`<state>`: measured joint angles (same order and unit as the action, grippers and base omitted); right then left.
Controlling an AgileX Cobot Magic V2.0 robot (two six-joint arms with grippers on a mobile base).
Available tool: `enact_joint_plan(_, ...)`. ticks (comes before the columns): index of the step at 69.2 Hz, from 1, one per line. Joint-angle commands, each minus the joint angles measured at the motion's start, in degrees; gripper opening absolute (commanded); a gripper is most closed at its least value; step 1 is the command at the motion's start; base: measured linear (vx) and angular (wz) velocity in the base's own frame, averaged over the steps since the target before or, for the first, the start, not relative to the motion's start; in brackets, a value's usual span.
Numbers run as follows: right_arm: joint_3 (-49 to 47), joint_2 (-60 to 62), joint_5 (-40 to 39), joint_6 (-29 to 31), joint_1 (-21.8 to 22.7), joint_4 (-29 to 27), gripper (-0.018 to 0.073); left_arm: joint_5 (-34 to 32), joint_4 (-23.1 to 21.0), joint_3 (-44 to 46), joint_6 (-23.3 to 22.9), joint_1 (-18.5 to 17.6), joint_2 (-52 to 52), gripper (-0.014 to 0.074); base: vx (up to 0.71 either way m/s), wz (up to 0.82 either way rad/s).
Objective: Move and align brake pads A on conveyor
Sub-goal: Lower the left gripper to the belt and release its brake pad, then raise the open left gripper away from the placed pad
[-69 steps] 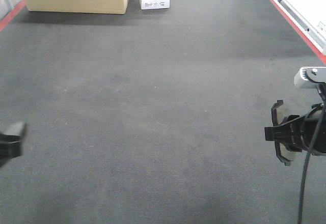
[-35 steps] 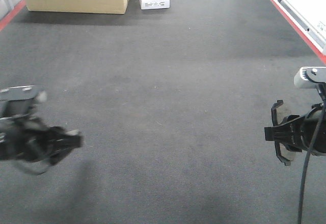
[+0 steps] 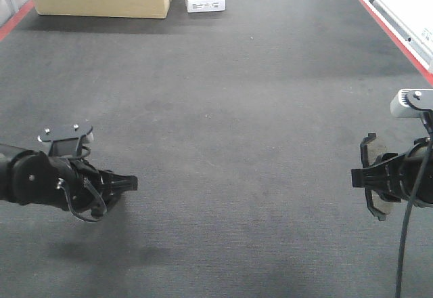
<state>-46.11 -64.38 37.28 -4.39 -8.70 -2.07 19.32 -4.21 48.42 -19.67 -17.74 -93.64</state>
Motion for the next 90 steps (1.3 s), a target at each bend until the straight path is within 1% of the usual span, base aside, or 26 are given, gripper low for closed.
enact_joint_plan(1,-1.7,1.32,-3.7,0.62,0.2,-0.03,0.0067,-3.76,0.25,1.94,-1.14,-0.75,0.64,0.0185,0.0,0.0)
enact_joint_plan(7,-1.7,1.32,-3.7,0.62,0.2,-0.03,0.0067,-2.52,0.25,1.94,-1.36,-0.9,-0.88,0.0185,0.0,0.0)
enact_joint_plan(11,-1.7,1.32,-3.7,0.62,0.2,-0.03,0.0067,-1.79,0.22,1.94,-2.62,-0.95,-1.7,0.0185,0.0,0.0)
enact_joint_plan(21,-1.7,1.32,-3.7,0.62,0.2,-0.03,0.0067,0.29,-0.23,1.94,-4.0,-0.95,-2.4,0.0213,0.0,0.0)
enact_joint_plan(28,-1.7,1.32,-3.7,0.62,0.2,-0.03,0.0067,0.71,-0.23,1.94,-4.0,-0.95,-2.32,0.0269,0.0,0.0)
enact_joint_plan(40,-1.7,1.32,-3.7,0.62,0.2,-0.03,0.0067,0.84,-0.17,1.94,-4.0,-0.95,-2.2,0.0407,0.0,0.0)
enact_joint_plan(45,-1.7,1.32,-3.7,0.62,0.2,-0.03,0.0067,1.26,-0.11,1.94,-3.87,-0.95,-1.87,0.0445,0.0,0.0)
enact_joint_plan(50,-1.7,1.32,-3.7,0.62,0.2,-0.03,0.0067,2.33,0.98,1.94,-3.43,-0.95,-0.91,0.0461,0.0,0.0)
enact_joint_plan(64,-1.7,1.32,-3.7,0.62,0.2,-0.03,0.0067,5.96,8.55,1.94,-3.38,-0.95,5.69,0.0461,0.0,0.0)
enact_joint_plan(77,-1.7,1.32,-3.7,0.62,0.2,-0.03,0.0067,7.12,13.23,1.94,-3.38,-1.92,15.88,0.0447,0.0,0.0)
enact_joint_plan(83,-1.7,1.32,-3.7,0.62,0.2,-0.03,0.0067,7.0,13.93,1.39,-3.38,-2.6,20.8,0.0398,0.0,0.0)
enact_joint_plan(88,-1.7,1.32,-3.7,0.62,0.2,-0.03,0.0067,7.1,13.8,0.47,-3.38,-2.92,24.81,0.0319,0.0,0.0)
enact_joint_plan(90,-1.7,1.32,-3.7,0.62,0.2,-0.03,0.0067,7.1,13.74,-0.06,-3.38,-2.92,26.4,0.0269,0.0,0.0)
